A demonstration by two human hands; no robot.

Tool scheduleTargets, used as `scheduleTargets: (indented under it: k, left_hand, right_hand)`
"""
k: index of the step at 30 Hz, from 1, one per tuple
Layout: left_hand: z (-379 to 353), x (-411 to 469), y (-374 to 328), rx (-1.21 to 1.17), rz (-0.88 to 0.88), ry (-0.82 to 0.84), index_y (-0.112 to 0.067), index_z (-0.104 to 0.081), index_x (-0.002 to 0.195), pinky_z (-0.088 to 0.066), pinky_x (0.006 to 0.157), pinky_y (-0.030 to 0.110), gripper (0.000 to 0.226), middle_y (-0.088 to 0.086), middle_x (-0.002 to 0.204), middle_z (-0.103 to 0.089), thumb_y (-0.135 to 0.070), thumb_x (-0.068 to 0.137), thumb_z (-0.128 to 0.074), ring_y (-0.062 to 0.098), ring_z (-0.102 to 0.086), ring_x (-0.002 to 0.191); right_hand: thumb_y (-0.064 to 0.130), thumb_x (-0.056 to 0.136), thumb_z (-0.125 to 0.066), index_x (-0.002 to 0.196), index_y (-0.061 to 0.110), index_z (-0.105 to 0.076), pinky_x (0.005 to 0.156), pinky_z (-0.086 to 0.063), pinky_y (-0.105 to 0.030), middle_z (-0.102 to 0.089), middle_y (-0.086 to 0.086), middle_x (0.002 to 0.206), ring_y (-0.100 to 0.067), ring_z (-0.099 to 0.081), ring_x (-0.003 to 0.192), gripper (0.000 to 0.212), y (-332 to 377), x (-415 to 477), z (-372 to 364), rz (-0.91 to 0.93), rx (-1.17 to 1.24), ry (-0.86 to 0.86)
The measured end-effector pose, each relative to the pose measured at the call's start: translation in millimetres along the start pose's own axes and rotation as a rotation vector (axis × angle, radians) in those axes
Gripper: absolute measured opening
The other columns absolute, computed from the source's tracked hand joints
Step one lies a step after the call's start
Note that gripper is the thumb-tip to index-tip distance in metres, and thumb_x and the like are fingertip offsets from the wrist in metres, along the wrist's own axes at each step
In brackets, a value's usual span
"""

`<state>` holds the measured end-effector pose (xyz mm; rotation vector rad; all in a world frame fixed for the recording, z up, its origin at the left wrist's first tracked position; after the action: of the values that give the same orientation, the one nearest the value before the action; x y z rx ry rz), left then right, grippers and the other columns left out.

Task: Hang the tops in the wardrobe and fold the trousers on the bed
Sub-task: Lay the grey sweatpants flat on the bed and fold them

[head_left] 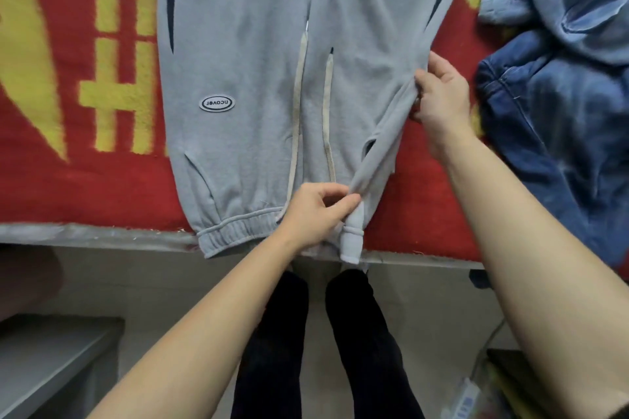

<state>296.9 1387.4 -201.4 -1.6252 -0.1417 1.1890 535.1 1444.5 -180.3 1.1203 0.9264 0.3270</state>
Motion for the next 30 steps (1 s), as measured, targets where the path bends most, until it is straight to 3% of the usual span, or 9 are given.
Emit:
scheduleTargets:
  k: [3,6,8,10,12,15,20,25,30]
  left_hand:
    - [52.3,-19.3,-6.9,-0.234,0.035,-0.059,-0.002,-0.070,0.096,-0.047,0.067,0.023,0.011,0.008,0.082,-0.066,-0.007,0.095,-0.060,0.012,-0.057,0.075]
    - [115.0,-37.0,-0.6,-0.335,0.062,-0.230,-0.008,-0.064,0.089,-0.041,0.061,0.026,0.014,0.005,0.075,-0.058,-0.005,0.098,-0.053,0.015,-0.051,0.071]
    - [159.5,-49.9,8.8,-0.275,0.024,-0.393,-0.004,-0.061,0.087,-0.040,0.065,0.030,0.015,0.006,0.072,-0.056,-0.005,0.099,-0.052,0.017,-0.049,0.070]
    - [196.7,-63.0,21.9,-0.118,-0.007,-0.542,-0.001,-0.058,0.088,-0.035,0.064,0.032,0.016,0.010,0.070,-0.049,-0.009,0.100,-0.052,0.018,-0.042,0.068]
    - [219.8,-71.4,44.0,-0.010,0.022,-0.623,-0.006,-0.057,0.086,-0.034,0.061,0.034,0.017,0.010,0.066,-0.048,-0.014,0.100,-0.052,0.016,-0.041,0.063]
    - [235.3,-75.0,86.8,0.140,0.128,-0.647,-0.003,-0.060,0.097,-0.042,0.070,0.040,0.019,0.021,0.082,-0.063,-0.019,0.101,-0.051,0.027,-0.056,0.075]
    - [232.3,-70.8,114.9,0.360,0.154,-0.697,0.001,-0.053,0.097,-0.039,0.077,0.046,0.018,0.021,0.092,-0.059,-0.016,0.102,-0.046,0.038,-0.054,0.088]
    - [225.1,-80.2,116.1,0.463,0.093,-0.690,0.003,-0.050,0.097,-0.026,0.062,0.037,0.013,0.023,0.082,-0.056,-0.008,0.101,-0.044,0.043,-0.054,0.077]
    - [223.6,-87.0,124.1,0.517,0.113,-0.573,-0.002,-0.046,0.093,-0.037,0.063,0.046,0.015,0.025,0.083,-0.058,-0.013,0.102,-0.043,0.046,-0.055,0.078]
  right_hand:
    - [-0.001,0.095,-0.044,0.130,0.011,-0.061,0.036,-0.031,-0.017,-0.059,0.011,0.062,-0.002,-0.039,0.040,0.041,34.9,-13.3,-61.6,0.022,0.029,0.083]
    - [-0.001,0.097,-0.045,0.133,0.010,-0.058,0.039,-0.036,-0.014,-0.059,0.015,0.061,0.001,-0.043,0.041,0.040,58.5,-26.4,-134.2,0.077,0.042,0.165]
    - [-0.001,0.097,-0.043,0.134,0.006,-0.057,0.055,-0.043,-0.011,-0.061,0.016,0.075,0.006,-0.053,0.054,0.040,65.1,-36.2,-186.6,0.139,0.000,0.236]
    - [0.002,0.097,-0.043,0.139,0.009,-0.054,0.079,-0.052,-0.024,-0.069,0.006,0.104,0.000,-0.064,0.085,0.044,63.1,-46.3,-237.5,0.183,-0.082,0.300]
    - [0.006,0.096,-0.045,0.145,0.012,-0.048,0.105,-0.046,-0.040,-0.063,-0.003,0.134,-0.019,-0.060,0.121,0.049,50.9,-52.5,-280.9,0.222,-0.187,0.326]
    - [0.009,0.099,-0.043,0.151,0.014,-0.038,0.115,-0.034,-0.036,-0.052,-0.013,0.145,-0.025,-0.046,0.136,0.053,5.6,-60.9,-337.5,0.208,-0.414,0.459]
    - [0.018,0.104,-0.037,0.156,0.026,-0.027,0.110,-0.030,-0.026,-0.047,-0.007,0.148,-0.024,-0.043,0.137,0.053,-56.8,-60.6,-360.4,0.159,-0.680,0.526]
    - [0.014,0.103,-0.039,0.155,0.016,-0.029,0.111,-0.034,-0.031,-0.052,-0.015,0.144,-0.026,-0.045,0.135,0.053,-40.9,-80.7,-380.9,0.252,-0.533,0.539]
    - [0.021,0.104,-0.039,0.157,0.019,-0.022,0.101,-0.033,-0.034,-0.054,-0.022,0.131,-0.036,-0.048,0.126,0.055,-60.7,-98.3,-398.6,0.291,-0.902,0.693]
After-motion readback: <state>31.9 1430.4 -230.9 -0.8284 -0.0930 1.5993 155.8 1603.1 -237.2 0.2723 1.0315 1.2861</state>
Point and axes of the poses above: each hand's wrist, its own x-axis towards the middle knuckle, its own z-axis out of the back of the hand, y = z × x, the point moved 10 cm from there along x, towards the middle knuckle
